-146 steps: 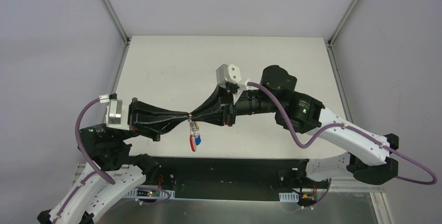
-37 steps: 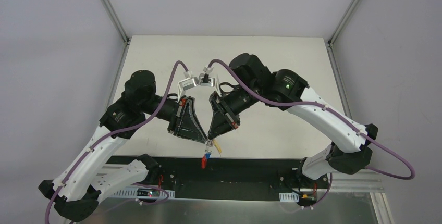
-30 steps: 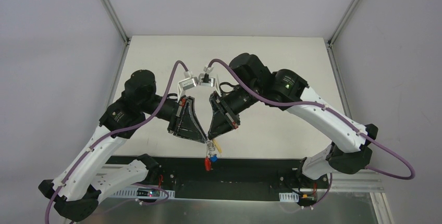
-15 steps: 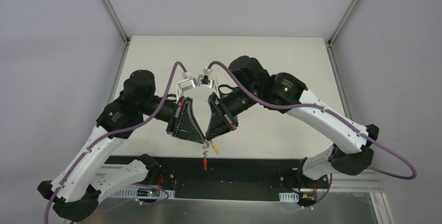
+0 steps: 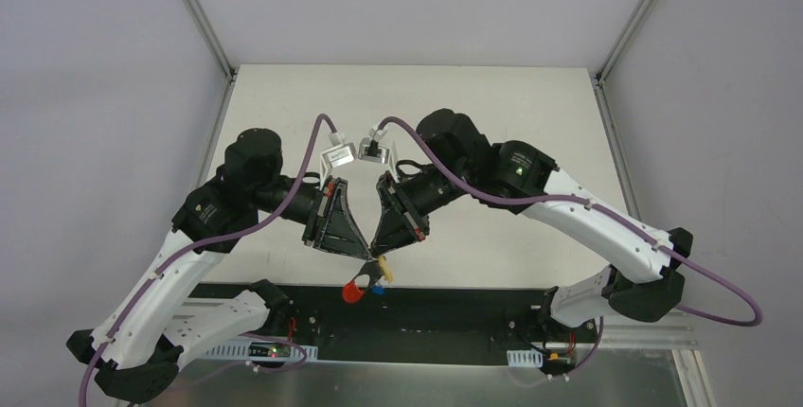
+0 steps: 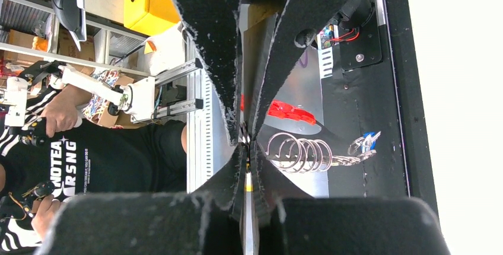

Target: Put the keys on the keyring

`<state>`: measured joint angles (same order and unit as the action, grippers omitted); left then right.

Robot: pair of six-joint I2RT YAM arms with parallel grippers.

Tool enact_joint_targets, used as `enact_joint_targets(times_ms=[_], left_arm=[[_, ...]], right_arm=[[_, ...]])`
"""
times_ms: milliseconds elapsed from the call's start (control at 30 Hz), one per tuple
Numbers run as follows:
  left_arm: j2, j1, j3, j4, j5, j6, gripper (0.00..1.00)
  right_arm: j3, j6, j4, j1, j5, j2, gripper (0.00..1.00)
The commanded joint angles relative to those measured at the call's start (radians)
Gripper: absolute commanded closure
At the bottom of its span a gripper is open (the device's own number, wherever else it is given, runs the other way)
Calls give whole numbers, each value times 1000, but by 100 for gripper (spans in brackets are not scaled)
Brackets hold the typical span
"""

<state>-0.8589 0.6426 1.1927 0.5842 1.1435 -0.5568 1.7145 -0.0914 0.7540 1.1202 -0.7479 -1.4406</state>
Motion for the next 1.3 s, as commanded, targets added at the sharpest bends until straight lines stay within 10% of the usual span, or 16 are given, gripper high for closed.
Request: enact_joint_targets(times_ms=[0,633,1267], left_arm=[[7,11,51,-58,-7,19,96],[42,11,112,-55,-83,125,100],[98,12,128,-193,-177,159,100]], right_arm=[[-14,-27,-73,13,32,26,100],[-92,40,-127,22,101,164,98],[-184,56,-280,44,184,259,66]])
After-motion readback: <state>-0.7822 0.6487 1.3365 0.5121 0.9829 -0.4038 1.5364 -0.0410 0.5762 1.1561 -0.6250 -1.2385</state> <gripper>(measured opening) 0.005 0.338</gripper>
